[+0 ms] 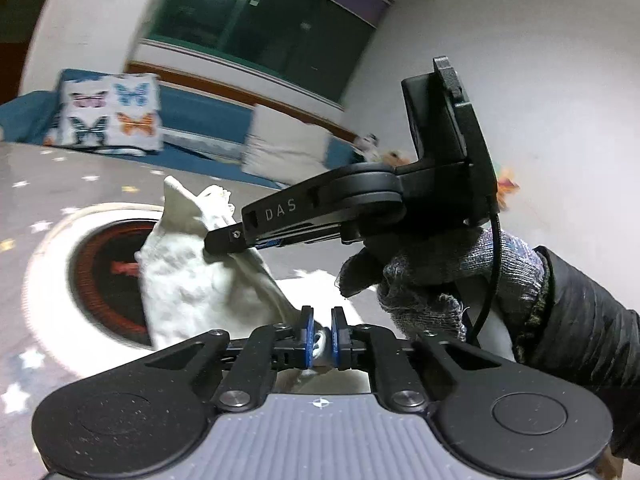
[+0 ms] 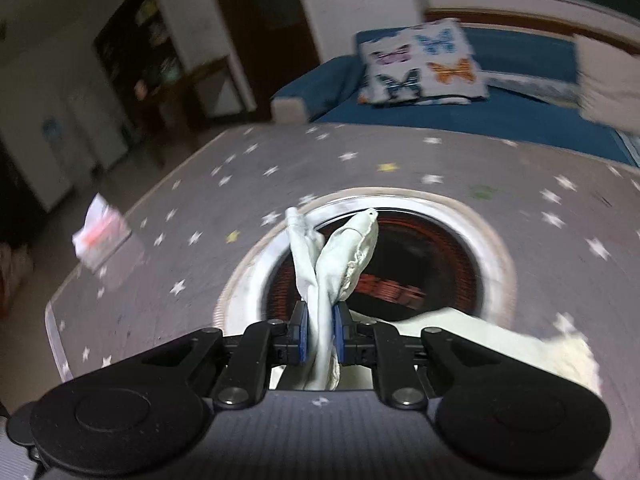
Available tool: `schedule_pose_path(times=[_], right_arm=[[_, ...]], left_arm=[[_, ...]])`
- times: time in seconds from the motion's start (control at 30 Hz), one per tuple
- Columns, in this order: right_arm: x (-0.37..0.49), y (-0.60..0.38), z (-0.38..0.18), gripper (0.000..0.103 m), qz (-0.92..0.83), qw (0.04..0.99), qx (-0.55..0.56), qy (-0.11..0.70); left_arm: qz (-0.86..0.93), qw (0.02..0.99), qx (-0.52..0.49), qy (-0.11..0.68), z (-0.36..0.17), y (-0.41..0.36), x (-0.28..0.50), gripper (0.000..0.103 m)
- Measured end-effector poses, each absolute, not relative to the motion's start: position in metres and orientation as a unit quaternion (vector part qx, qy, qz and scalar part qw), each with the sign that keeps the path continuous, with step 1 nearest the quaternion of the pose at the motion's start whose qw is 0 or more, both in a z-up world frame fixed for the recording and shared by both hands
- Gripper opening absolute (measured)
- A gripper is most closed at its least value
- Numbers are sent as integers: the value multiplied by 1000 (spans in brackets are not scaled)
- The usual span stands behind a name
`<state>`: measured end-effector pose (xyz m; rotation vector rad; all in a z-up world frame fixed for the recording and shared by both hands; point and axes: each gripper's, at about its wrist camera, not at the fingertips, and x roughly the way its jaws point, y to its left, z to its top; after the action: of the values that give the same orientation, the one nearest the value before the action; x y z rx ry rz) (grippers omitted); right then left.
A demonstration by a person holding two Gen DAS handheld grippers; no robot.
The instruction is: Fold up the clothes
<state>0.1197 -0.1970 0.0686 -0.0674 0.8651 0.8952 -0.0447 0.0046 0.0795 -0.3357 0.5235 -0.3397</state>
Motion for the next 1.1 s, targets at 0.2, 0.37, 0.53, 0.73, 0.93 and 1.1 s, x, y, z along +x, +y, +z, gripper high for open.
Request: schedule_pose_path(times=[0.2, 0.37, 0.53, 0.73, 0.93, 1.1], right_arm=[[141, -273, 52, 12, 389, 824, 40, 410], [160, -318, 21, 12, 365, 827, 73, 421], [181, -355, -8, 12, 354, 818, 126, 435], [182, -358, -15, 22, 393, 800, 146, 429], [180, -341, -21, 36, 399, 793, 144, 437], [178, -330, -30, 31, 395, 789, 134, 451]], left_arm=[[-216, 924, -127, 288, 70, -49, -14, 8], [-238, 912, -101, 319, 54, -83, 2, 8], [-231, 907, -86, 341, 46, -96, 11, 9], [-200, 914, -83, 342, 48, -78, 3, 10], [-153, 921, -93, 345, 46, -48, 3, 27], [-130, 922, -95, 352, 40, -35, -3, 33]])
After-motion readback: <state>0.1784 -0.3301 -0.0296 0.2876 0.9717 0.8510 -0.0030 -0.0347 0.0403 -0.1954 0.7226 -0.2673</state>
